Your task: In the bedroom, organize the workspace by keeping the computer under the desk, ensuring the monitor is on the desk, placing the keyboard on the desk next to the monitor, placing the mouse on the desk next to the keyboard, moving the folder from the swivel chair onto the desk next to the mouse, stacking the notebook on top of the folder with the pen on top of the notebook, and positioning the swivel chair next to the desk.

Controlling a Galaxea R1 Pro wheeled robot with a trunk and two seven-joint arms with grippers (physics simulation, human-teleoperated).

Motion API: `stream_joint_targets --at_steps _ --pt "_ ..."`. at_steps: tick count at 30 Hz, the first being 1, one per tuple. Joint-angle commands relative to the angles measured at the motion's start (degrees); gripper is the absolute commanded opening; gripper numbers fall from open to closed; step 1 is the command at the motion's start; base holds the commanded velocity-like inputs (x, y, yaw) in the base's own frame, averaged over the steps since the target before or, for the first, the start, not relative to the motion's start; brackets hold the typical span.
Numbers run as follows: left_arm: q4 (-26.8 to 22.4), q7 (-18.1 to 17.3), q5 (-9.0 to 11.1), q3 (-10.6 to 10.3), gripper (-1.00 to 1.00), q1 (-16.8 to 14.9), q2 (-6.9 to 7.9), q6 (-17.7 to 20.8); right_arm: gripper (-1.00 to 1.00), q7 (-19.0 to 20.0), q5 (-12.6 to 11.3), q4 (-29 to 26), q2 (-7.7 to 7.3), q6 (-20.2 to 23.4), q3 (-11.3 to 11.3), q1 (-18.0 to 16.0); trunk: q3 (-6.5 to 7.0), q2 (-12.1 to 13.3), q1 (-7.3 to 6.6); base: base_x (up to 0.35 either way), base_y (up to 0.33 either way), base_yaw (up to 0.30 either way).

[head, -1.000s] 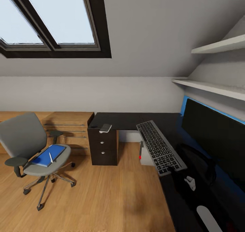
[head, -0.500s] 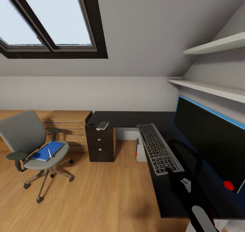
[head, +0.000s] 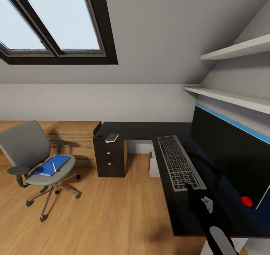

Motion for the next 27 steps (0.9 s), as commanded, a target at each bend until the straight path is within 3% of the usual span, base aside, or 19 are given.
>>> stream_joint_targets --at_steps 1,7,8,9,27 --pt "-0.1 0.4 0.3 -0.1 1.00 0.0 0.03 0.2 -1.00 0.3 -0.6 0.0 0.32 0.2 -0.1 0.0 -0.07 -0.1 0.01 0.000 0.000 0.000" --pt "-0.1 0.4 0.3 -0.1 1.00 0.0 0.03 0.2 -1.00 -0.5 -0.6 0.4 1.34 0.0 -0.1 -0.1 -0.07 -0.1 0.01 0.000 0.000 0.000" --pt "-0.1 0.4 0.3 -0.1 1.00 0.0 0.03 0.2 -1.00 -4.7 -0.6 0.4 1.46 0.0 -0.1 -0.1 -0.07 -0.1 0.01 0.000 0.000 0.000" --pt "-0.1 0.4 0.3 -0.1 1.00 0.0 0.03 0.2 -1.00 -5.2 -0.7 0.4 1.47 0.0 -0.1 -0.1 -0.07 -0.1 0.01 0.000 0.000 0.000" --pt "-0.1 0.4 0.1 -0.1 1.00 0.0 0.03 0.2 -1.00 -6.6 -0.7 0.5 2.27 0.1 -0.2 -0.1 -0.07 -0.1 0.01 0.000 0.000 0.000"
